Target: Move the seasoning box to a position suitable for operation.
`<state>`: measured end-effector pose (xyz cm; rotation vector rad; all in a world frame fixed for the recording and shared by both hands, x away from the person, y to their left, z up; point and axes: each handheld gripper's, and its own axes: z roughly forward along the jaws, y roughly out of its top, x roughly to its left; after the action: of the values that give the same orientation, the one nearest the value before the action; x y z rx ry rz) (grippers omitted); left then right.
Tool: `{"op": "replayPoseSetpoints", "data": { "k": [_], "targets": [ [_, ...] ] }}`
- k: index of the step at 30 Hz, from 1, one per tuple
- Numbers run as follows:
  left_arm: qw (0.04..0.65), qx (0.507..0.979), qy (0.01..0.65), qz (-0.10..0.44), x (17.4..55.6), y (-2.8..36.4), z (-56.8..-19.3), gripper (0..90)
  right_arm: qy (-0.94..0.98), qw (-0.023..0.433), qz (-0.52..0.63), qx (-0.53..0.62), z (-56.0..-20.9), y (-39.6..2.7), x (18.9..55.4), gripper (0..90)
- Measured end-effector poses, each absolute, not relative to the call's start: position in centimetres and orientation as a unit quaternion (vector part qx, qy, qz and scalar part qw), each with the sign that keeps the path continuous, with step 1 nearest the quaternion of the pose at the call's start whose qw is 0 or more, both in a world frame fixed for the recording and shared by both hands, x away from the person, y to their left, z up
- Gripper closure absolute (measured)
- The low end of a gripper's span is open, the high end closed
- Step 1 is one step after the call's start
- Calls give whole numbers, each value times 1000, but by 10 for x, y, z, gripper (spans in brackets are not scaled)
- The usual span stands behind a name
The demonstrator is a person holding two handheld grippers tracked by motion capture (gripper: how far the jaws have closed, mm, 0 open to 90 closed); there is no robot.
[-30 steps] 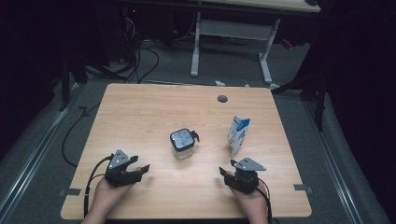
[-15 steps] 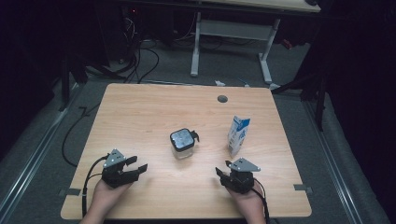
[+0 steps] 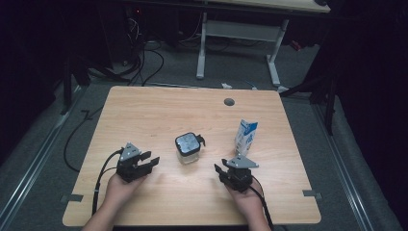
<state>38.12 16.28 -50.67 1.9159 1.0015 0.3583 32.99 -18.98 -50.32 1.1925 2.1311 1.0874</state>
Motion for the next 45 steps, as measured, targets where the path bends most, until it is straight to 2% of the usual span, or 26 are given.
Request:
{"op": "replayPoseSetpoints", "data": {
  "k": [2,3,5,13,14,19,23,25,45],
  "targets": [
    [450,781,408,145,390,159,-508,548,777,235,392,434,-500,-184,337,622],
    [448,785,401,150,395,156,-508,596,776,237,383,442,-498,-180,343,625],
    [450,784,401,151,401,153,-509,631,774,241,382,444,-499,-175,347,632],
    [461,769,412,165,421,141,-501,709,791,242,372,422,-509,-163,346,658],
    [464,767,409,171,426,136,-498,764,790,233,377,424,-511,-164,345,686],
    [469,760,416,169,437,124,-496,899,786,226,389,425,-513,-167,344,759],
    [474,757,418,166,444,114,-500,900,786,231,392,418,-511,-167,341,863],
    [475,760,413,163,445,110,-503,900,786,233,392,418,-511,-167,340,875],
    [489,774,372,153,432,100,-507,900,785,232,387,425,-513,-171,339,886]
  ]
}}
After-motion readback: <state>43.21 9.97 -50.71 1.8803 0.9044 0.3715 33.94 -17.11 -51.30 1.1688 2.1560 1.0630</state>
